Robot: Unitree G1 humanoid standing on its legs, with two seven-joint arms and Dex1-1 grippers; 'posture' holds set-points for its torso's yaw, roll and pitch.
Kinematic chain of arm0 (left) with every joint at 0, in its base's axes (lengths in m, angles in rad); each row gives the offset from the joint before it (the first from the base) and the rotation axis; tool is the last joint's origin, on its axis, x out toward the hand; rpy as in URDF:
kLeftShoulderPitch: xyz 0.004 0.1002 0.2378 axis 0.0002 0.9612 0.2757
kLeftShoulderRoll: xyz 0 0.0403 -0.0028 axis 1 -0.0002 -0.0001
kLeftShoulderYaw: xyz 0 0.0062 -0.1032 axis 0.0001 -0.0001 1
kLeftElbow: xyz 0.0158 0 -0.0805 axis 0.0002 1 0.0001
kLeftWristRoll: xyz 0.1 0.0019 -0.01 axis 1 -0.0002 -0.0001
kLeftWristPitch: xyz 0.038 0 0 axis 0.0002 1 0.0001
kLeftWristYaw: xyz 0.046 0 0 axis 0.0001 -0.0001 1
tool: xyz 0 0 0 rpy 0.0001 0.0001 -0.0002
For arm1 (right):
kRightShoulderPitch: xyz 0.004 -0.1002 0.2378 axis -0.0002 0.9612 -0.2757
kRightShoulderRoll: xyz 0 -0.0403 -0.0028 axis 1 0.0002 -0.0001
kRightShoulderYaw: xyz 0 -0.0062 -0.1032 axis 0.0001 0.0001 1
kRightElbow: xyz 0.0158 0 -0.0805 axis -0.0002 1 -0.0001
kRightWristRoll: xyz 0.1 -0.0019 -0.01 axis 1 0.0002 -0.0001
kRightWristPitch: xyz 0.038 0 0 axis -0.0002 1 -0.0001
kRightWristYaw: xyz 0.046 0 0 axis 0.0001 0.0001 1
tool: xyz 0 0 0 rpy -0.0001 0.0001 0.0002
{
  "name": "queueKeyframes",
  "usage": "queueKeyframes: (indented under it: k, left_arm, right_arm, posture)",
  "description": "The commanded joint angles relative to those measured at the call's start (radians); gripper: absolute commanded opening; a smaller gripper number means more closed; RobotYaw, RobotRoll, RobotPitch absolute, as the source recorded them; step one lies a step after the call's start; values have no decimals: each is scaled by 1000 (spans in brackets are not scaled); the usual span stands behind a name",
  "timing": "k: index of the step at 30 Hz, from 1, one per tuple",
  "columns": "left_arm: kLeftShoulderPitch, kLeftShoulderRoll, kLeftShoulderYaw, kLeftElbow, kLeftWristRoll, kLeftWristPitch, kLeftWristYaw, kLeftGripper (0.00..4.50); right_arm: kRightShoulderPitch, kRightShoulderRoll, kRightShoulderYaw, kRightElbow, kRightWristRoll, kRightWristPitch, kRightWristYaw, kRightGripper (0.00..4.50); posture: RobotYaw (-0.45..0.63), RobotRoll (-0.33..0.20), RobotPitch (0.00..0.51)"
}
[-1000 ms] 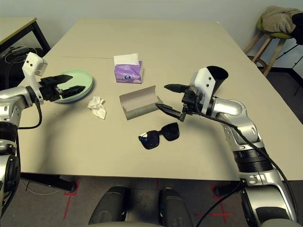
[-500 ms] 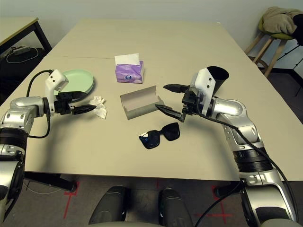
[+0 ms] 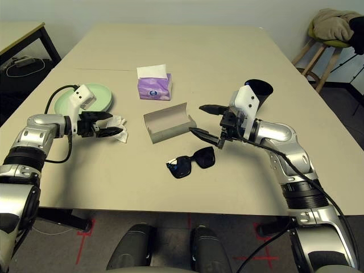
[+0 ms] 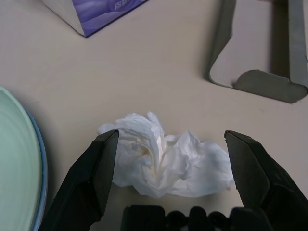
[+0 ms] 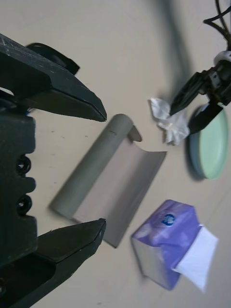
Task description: Organize and tidy the items on the table.
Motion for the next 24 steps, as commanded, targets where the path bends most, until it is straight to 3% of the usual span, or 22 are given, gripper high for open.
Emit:
queueKeyframes:
  k: [1, 10, 11, 14, 23, 24]
  left_arm:
    - [-9, -16, -10, 22, 27, 17, 29, 4455]
    - [-15, -24, -18, 50, 59, 26, 62, 4455]
    - [-16, -26, -13, 50, 56, 25, 67, 4297]
    - [-22, -31, 0, 47, 43, 29, 71, 3566]
    - [-12, -41, 76, -67, -27, 106, 92, 80]
    - [-7, -38, 79, -88, -33, 123, 90, 34]
  right_arm:
    - [-6, -1, 13, -15, -6, 7, 0, 4500]
    - [-10, 16, 2, -23, 4, -6, -1, 4500]
    - [-8, 17, 1, -24, 4, -6, -2, 4500]
    - [-2, 20, 1, -29, 3, -8, -3, 4500]
    - [-1, 25, 13, -25, -5, -16, 3, 4500]
    - [-3, 26, 14, -23, -5, -16, 4, 4500]
  posture:
    - [159, 0, 68]
    - [149, 0, 68]
    - [149, 0, 68]
    - [149, 0, 68]
    - [168, 0, 67]
    - [174, 0, 66]
